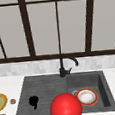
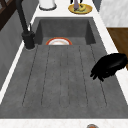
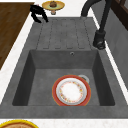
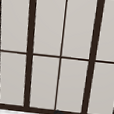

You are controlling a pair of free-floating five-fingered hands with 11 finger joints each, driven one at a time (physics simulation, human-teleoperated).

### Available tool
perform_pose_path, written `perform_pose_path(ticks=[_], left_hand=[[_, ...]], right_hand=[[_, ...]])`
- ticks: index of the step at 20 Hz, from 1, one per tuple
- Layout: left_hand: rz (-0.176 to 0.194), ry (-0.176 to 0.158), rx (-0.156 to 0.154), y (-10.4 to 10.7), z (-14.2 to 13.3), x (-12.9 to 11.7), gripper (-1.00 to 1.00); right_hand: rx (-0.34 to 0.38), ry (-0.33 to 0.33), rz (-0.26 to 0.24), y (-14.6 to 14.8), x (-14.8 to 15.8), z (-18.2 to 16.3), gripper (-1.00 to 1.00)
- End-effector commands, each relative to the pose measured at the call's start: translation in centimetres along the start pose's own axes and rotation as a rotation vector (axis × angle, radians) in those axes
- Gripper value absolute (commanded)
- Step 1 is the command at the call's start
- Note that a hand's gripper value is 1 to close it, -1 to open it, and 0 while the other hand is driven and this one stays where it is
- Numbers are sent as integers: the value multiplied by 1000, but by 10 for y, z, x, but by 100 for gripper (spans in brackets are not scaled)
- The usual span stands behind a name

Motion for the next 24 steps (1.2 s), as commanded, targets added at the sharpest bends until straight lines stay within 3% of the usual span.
perform_pose_path(ticks=[1, 6, 10, 12, 18, 24], left_hand=[[0, 0, 0, 0, 0, 0, 0], [0, 0, 0, 0, 0, 0, 0], [0, 0, 0, 0, 0, 0, 0], [0, 0, 0, 0, 0, 0, 0], [0, 0, 0, 0, 0, 0, 0], [0, 0, 0, 0, 0, 0, 0]], right_hand=[[-49, 16, -9, -4, -3, 12, -100], [-57, 21, 7, -27, -8, 37, -100], [-11, 14, 16, -34, -2, 57, -100], [15, 9, 55, -38, 11, 60, -100], [-14, 24, 43, -32, 41, 83, -100], [-11, -18, 63, -35, 66, 98, -100]])
